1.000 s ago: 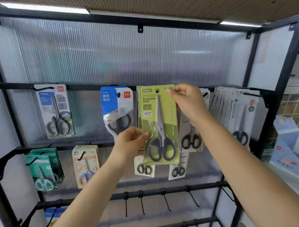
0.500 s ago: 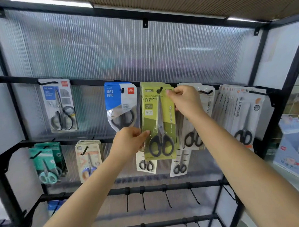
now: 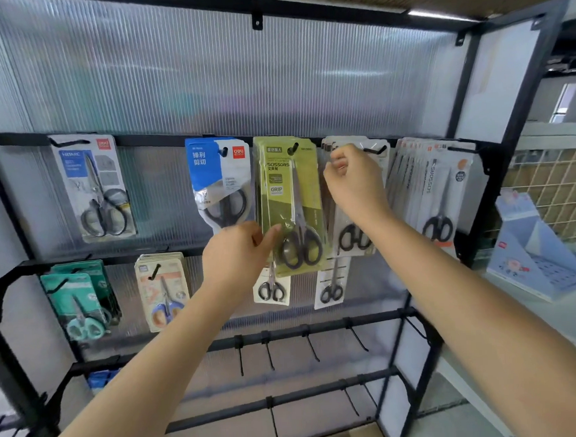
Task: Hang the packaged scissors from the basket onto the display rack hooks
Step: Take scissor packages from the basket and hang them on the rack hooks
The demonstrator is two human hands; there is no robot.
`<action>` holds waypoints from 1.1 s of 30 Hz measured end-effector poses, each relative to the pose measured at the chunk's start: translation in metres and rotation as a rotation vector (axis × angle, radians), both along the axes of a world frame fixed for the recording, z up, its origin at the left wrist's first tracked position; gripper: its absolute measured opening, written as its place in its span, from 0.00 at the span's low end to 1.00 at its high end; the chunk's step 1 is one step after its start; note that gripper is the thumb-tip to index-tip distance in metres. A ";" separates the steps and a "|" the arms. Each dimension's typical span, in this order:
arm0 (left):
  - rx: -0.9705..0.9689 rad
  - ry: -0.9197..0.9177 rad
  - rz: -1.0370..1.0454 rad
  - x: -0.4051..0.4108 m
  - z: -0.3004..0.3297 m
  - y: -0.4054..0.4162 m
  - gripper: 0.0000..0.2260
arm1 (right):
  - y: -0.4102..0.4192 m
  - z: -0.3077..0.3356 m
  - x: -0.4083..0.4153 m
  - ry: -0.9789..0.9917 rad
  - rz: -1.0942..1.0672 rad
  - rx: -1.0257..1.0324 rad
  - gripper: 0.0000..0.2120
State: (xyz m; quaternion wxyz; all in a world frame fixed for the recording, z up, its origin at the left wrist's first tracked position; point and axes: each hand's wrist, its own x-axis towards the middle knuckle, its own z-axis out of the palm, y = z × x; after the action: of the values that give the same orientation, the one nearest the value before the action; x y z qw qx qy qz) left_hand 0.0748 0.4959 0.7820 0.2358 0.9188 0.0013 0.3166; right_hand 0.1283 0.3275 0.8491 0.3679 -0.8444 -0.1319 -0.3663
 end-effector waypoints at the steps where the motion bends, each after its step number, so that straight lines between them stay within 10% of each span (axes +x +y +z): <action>1: 0.035 -0.061 -0.007 -0.003 -0.002 0.001 0.21 | -0.004 -0.004 -0.006 -0.011 -0.030 -0.051 0.11; 9: 0.297 -0.408 -0.507 -0.022 -0.027 -0.047 0.13 | -0.042 -0.061 -0.072 0.067 -0.293 -0.376 0.17; 15: 0.372 -0.125 -0.812 -0.043 -0.077 -0.138 0.25 | -0.106 -0.129 -0.146 0.269 -0.518 -0.429 0.15; 33: 0.925 0.295 -1.342 -0.161 -0.304 -0.337 0.17 | -0.259 -0.376 -0.367 1.008 -0.964 -0.123 0.16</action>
State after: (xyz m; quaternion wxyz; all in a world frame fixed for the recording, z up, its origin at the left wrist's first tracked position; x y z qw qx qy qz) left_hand -0.0862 0.1592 0.4784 -0.0299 0.7607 -0.6467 -0.0465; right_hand -0.2382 0.0690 0.4732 0.1322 -0.8950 0.4237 -0.0442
